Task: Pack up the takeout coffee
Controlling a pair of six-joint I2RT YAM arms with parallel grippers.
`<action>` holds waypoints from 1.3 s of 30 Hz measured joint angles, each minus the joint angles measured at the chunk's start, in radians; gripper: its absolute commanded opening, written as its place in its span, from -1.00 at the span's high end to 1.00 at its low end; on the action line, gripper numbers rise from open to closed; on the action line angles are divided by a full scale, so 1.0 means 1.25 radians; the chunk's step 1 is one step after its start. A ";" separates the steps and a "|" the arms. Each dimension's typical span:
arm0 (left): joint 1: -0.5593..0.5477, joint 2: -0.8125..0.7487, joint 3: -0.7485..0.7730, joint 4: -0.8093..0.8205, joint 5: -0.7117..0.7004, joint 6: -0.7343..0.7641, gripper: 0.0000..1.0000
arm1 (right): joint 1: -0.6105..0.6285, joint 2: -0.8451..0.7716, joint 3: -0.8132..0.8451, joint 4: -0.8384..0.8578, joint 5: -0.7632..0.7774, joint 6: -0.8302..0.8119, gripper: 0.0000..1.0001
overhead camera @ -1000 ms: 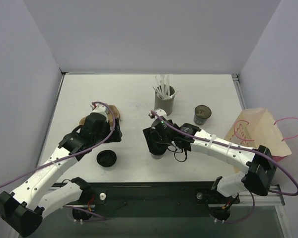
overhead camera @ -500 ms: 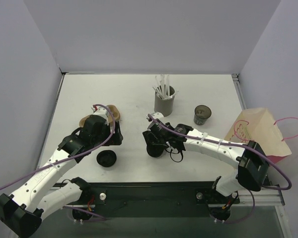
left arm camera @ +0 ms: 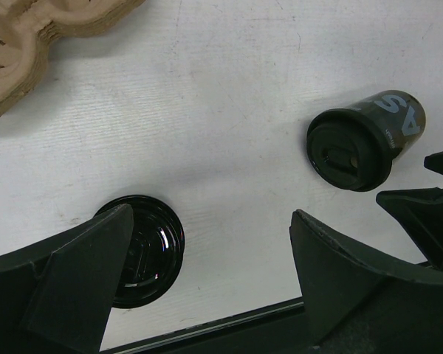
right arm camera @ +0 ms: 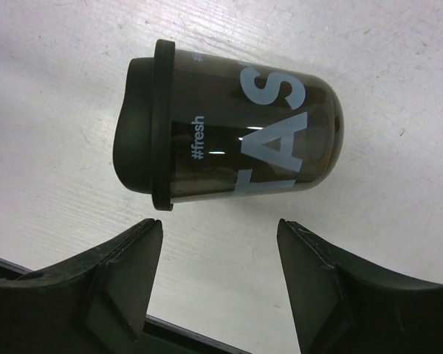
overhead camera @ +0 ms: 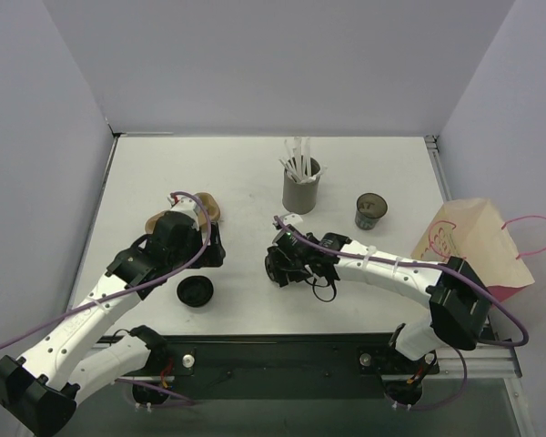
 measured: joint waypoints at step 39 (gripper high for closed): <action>0.000 -0.103 -0.008 -0.030 -0.032 0.020 -0.93 | 0.169 0.200 0.219 -0.174 0.291 0.073 0.27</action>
